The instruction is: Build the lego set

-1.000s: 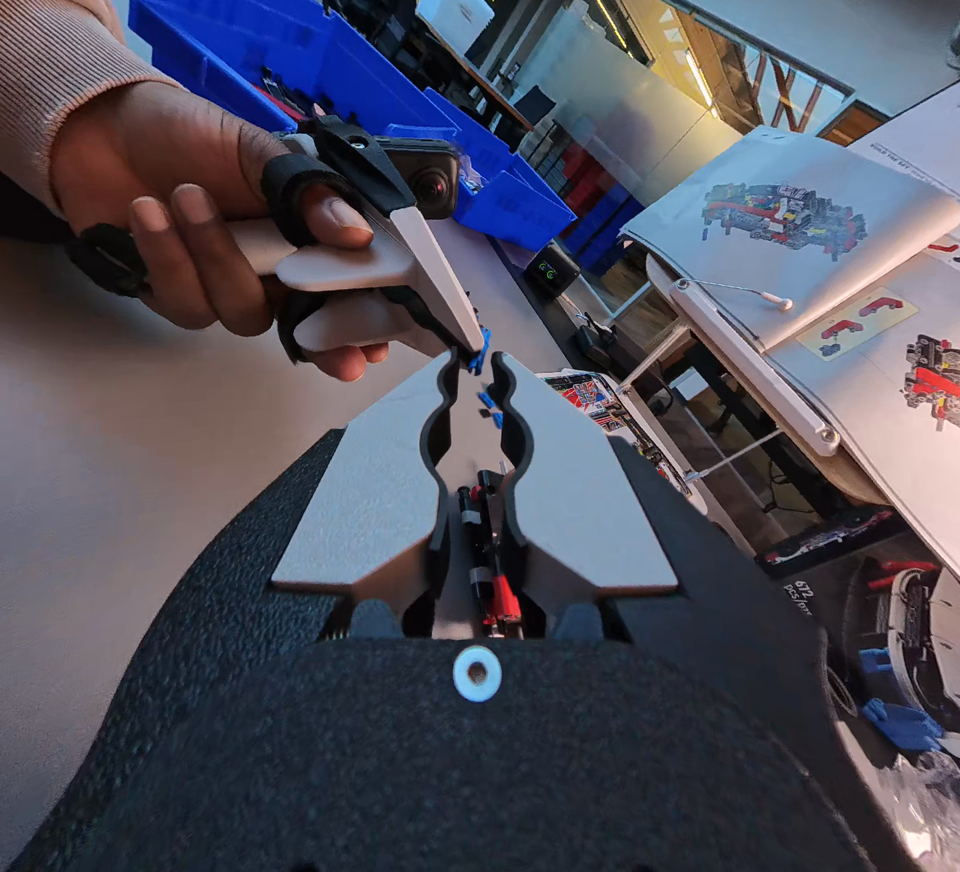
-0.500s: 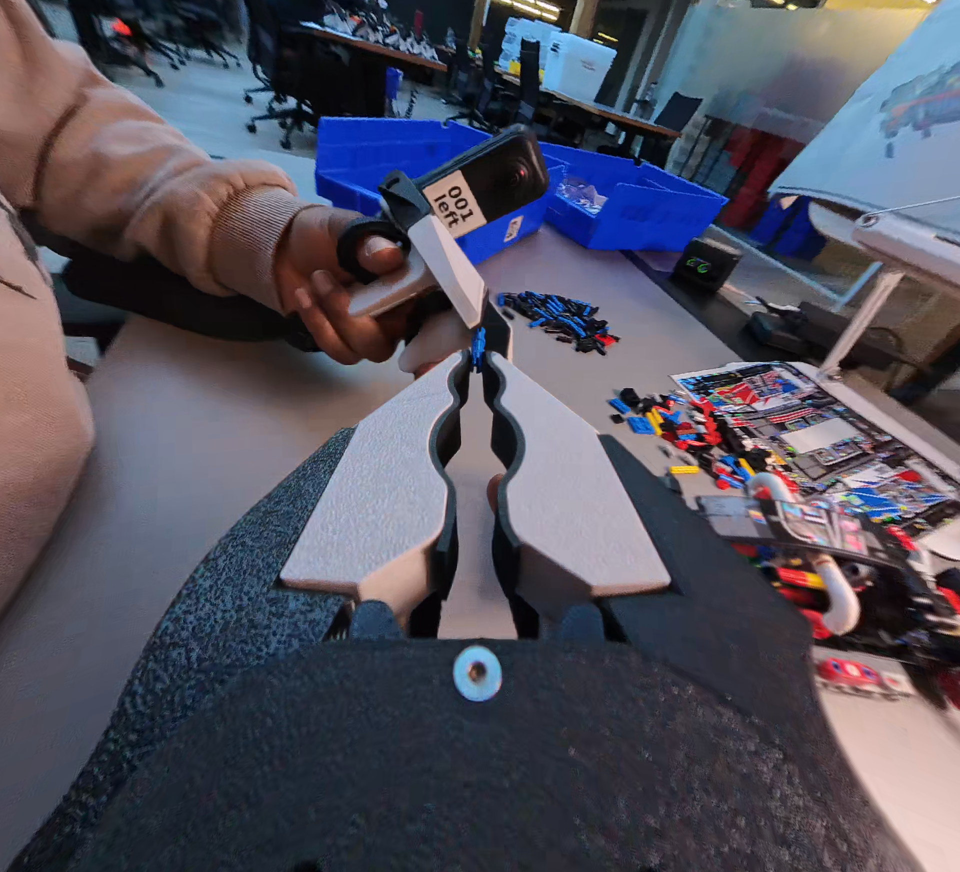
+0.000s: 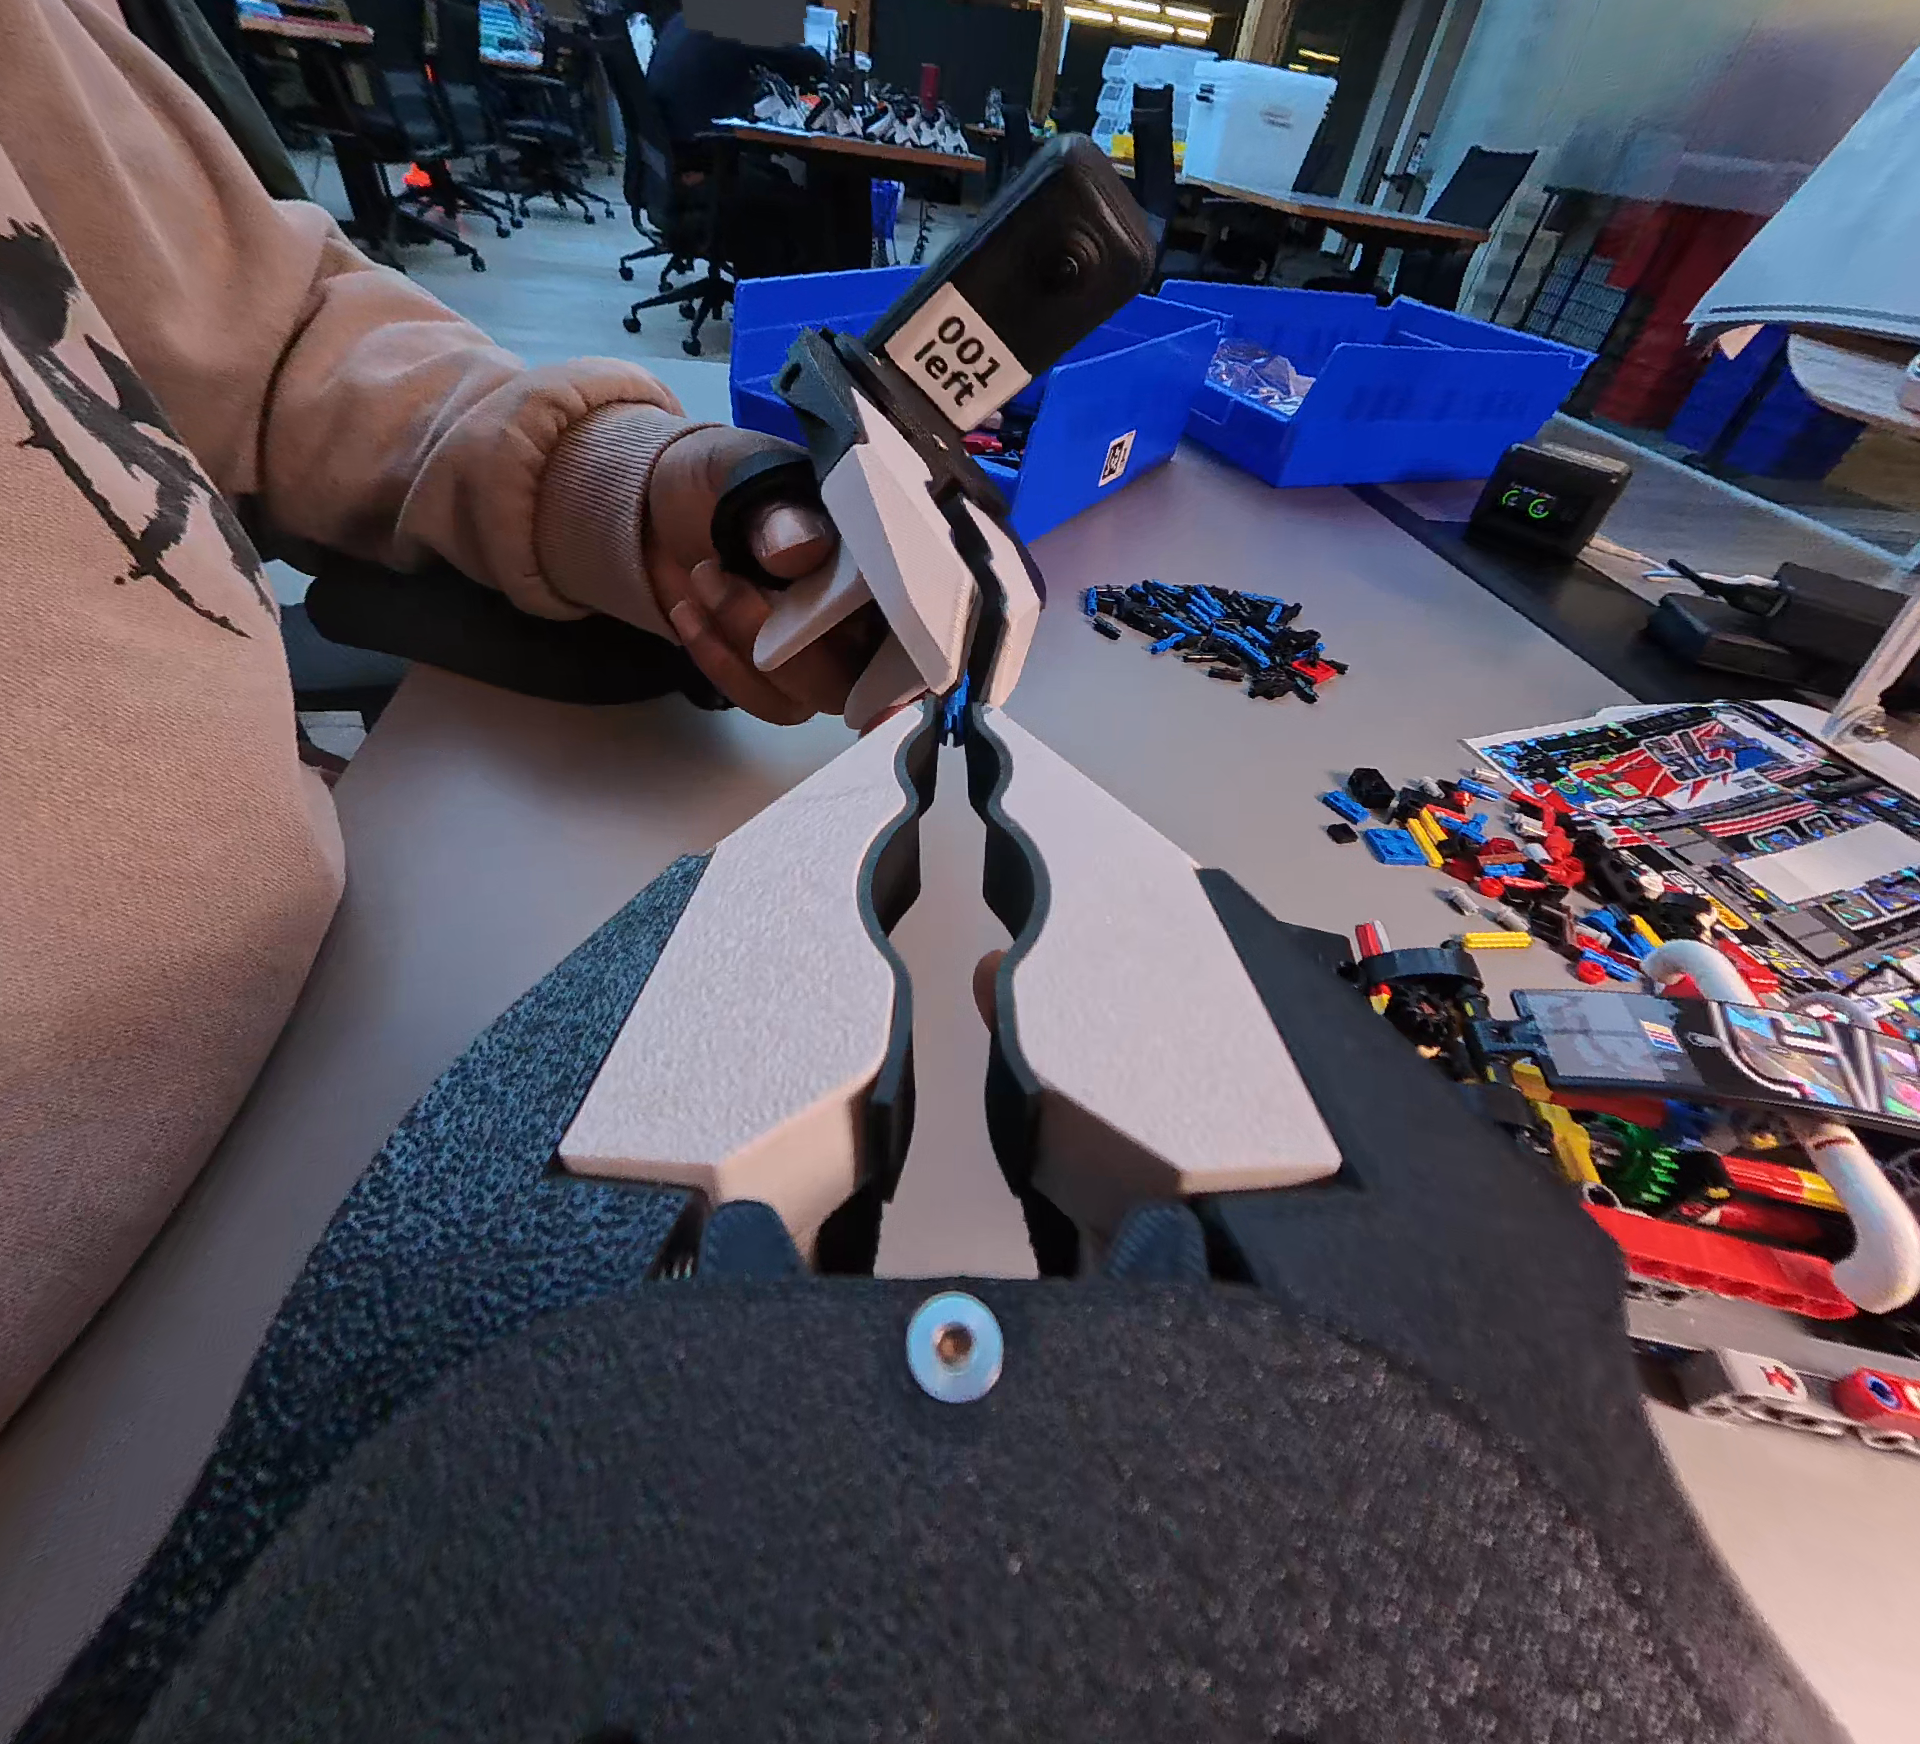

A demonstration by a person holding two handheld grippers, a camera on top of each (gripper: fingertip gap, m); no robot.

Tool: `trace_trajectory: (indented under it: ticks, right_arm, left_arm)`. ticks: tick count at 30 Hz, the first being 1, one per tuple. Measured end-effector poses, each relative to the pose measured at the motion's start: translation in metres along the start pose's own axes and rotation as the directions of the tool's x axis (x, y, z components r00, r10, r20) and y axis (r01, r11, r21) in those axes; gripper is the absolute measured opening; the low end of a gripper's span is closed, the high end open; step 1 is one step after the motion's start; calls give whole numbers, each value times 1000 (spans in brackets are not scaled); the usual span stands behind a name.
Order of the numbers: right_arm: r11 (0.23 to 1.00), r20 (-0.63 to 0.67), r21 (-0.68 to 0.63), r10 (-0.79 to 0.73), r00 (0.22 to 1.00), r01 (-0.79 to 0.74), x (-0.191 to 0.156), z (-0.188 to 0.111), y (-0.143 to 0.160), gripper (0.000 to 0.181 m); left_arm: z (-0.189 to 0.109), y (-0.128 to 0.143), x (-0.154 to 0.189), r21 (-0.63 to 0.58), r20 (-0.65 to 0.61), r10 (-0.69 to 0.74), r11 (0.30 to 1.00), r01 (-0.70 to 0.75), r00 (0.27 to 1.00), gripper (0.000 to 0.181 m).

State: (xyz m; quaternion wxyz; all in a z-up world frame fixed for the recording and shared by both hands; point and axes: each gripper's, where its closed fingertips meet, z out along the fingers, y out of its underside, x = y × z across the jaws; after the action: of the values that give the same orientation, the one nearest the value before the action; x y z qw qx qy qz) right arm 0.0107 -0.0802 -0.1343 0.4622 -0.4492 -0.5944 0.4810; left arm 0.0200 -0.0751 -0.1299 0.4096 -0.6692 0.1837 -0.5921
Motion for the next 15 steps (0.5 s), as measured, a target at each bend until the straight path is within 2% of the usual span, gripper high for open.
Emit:
trace_trajectory:
  ticks: [7,15]
  right_arm:
    - [1000,-2,1,-18,1000,18,-1,-1,1,2]
    - [999,6,-18,-50,999,50,-4,-2,2,2]
  left_arm:
    - [1,3,-1,18,-68,-136,990,137,988,2]
    - [2,7,-1,3,-86,-182,983,183,980,2]
